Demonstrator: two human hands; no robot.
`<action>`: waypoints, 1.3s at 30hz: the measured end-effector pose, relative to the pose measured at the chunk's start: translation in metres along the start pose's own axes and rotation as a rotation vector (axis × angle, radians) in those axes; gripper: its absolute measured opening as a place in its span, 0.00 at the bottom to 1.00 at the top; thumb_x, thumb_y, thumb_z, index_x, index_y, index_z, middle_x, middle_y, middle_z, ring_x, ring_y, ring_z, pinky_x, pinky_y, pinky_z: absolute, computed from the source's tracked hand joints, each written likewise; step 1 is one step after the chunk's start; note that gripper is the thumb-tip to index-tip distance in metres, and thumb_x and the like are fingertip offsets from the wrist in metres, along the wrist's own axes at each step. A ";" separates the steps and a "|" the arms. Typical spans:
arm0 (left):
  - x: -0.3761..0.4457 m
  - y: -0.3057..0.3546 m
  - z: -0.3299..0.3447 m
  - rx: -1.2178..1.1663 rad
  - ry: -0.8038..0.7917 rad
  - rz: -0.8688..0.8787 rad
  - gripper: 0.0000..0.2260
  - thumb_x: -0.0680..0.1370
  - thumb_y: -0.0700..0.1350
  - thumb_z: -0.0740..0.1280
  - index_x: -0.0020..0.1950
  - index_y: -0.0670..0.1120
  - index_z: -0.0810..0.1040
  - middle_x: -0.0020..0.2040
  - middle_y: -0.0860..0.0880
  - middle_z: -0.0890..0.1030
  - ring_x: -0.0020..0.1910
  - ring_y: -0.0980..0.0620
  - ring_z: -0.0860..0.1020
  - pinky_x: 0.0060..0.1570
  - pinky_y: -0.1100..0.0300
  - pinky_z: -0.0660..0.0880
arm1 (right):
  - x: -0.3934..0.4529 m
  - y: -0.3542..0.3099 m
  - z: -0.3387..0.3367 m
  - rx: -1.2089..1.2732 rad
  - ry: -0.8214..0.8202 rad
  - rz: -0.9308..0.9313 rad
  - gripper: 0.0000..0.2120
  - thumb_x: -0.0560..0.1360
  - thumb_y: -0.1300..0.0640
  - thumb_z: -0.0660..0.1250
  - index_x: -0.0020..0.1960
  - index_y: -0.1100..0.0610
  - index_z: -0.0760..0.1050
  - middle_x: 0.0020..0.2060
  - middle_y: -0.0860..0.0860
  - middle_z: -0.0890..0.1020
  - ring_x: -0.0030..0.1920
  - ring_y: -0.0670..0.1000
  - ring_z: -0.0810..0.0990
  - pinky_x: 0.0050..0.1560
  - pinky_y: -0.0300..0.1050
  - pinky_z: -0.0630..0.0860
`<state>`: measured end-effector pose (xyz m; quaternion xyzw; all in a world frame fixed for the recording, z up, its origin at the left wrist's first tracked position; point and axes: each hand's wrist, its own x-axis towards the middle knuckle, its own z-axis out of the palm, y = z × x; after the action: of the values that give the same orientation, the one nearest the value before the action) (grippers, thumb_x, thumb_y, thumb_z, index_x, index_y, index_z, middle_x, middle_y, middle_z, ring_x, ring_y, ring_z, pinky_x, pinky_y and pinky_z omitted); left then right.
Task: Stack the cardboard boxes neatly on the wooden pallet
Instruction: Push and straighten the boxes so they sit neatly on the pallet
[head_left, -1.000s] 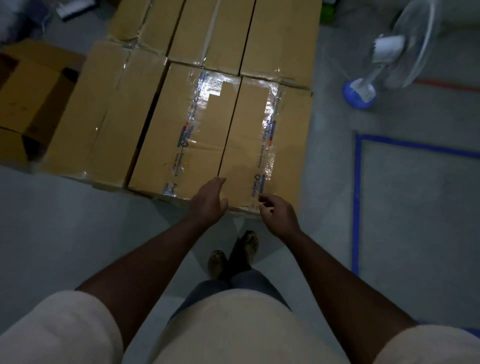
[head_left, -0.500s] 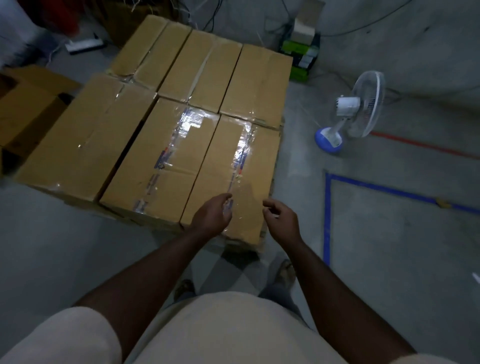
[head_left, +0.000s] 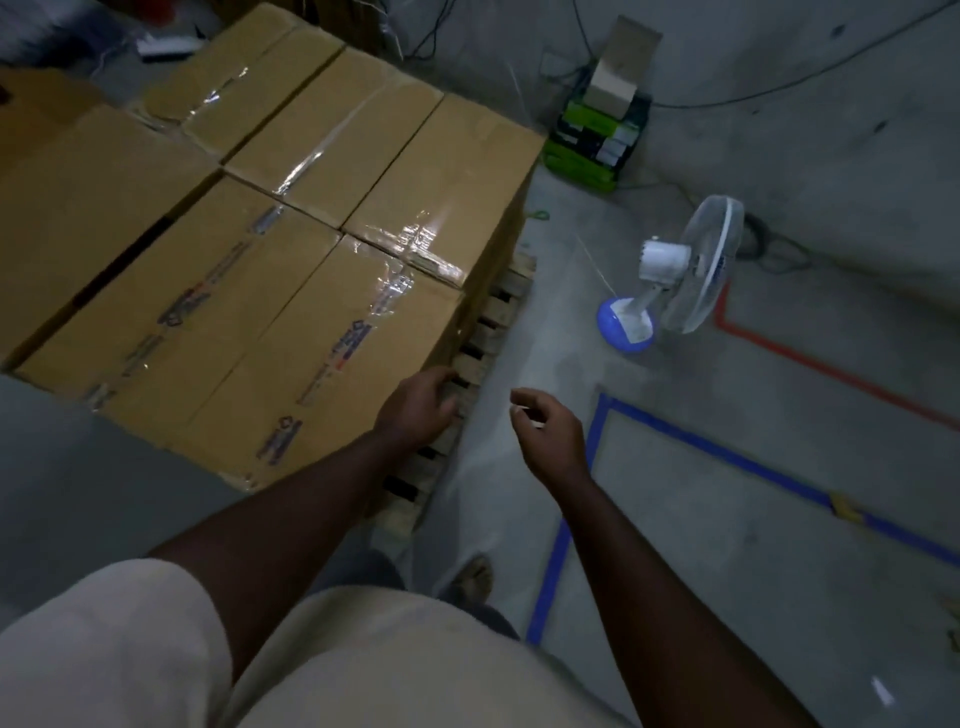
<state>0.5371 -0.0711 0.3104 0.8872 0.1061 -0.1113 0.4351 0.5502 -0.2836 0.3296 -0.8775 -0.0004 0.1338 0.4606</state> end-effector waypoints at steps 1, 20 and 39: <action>0.005 0.003 0.004 0.005 0.019 -0.013 0.19 0.79 0.46 0.69 0.71 0.48 0.76 0.64 0.46 0.81 0.59 0.47 0.81 0.57 0.49 0.80 | 0.011 0.001 -0.007 -0.022 -0.045 -0.019 0.12 0.80 0.56 0.69 0.62 0.54 0.83 0.55 0.48 0.86 0.52 0.45 0.84 0.53 0.35 0.78; 0.253 -0.022 0.042 0.255 0.157 -0.487 0.52 0.71 0.55 0.79 0.83 0.49 0.47 0.83 0.42 0.39 0.82 0.39 0.41 0.77 0.40 0.52 | 0.340 -0.008 -0.014 -0.505 -0.608 -0.301 0.14 0.79 0.56 0.69 0.64 0.54 0.83 0.60 0.51 0.85 0.57 0.52 0.83 0.57 0.50 0.80; 0.361 -0.037 0.040 0.350 -0.002 -0.894 0.57 0.69 0.56 0.79 0.82 0.58 0.37 0.80 0.39 0.30 0.78 0.28 0.35 0.69 0.25 0.57 | 0.556 -0.013 0.095 -1.205 -1.256 -1.056 0.41 0.81 0.54 0.64 0.84 0.49 0.42 0.84 0.50 0.38 0.83 0.58 0.40 0.81 0.62 0.49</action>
<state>0.8665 -0.0482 0.1540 0.8144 0.4565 -0.3045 0.1886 1.0652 -0.1303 0.1587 -0.6223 -0.6968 0.3275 -0.1411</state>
